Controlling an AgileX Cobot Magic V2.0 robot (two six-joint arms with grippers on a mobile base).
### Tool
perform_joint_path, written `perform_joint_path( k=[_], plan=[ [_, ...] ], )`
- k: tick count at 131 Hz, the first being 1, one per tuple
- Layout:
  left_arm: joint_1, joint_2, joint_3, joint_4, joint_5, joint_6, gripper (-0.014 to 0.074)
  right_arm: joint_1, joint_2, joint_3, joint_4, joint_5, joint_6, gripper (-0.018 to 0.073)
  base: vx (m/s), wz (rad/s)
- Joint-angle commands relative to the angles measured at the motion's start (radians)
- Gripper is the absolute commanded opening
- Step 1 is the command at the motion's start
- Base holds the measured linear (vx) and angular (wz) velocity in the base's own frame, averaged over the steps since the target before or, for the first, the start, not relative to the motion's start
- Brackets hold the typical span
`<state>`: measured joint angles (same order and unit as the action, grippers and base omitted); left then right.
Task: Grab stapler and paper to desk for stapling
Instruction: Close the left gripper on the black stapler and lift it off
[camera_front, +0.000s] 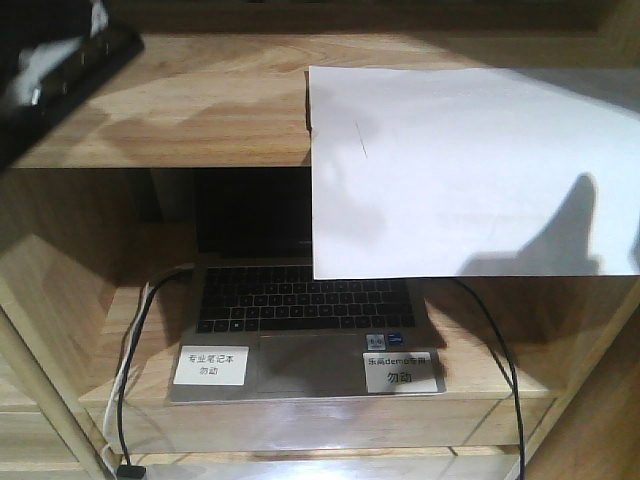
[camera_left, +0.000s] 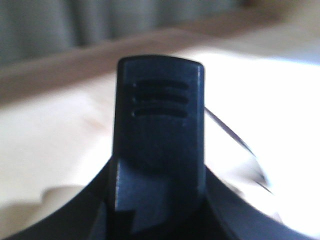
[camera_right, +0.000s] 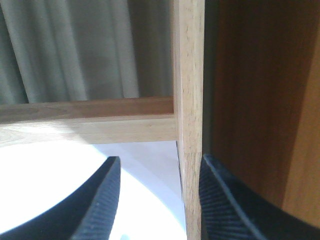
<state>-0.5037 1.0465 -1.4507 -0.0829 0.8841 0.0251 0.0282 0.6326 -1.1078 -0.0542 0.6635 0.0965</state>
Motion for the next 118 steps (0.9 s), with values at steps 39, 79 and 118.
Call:
perform_joint_path(
  k=[39, 79, 118],
  plan=[
    [-0.004, -0.392, 0.414, -0.126, -0.249, 0.127, -0.0006, -0.008, 0.009, -0.026, -0.007, -0.072, 0.0, 0.0342, 0.0, 0.0],
    [-0.003, -0.641, 0.594, -0.153, -0.262, 0.127, -0.0006, -0.008, 0.009, -0.026, -0.007, -0.072, 0.0, 0.0342, 0.0, 0.0],
    [-0.003, -0.824, 0.673, -0.153, -0.255, 0.127, -0.0006, -0.008, 0.009, -0.026, -0.007, -0.072, 0.0, 0.0342, 0.0, 0.0]
  ],
)
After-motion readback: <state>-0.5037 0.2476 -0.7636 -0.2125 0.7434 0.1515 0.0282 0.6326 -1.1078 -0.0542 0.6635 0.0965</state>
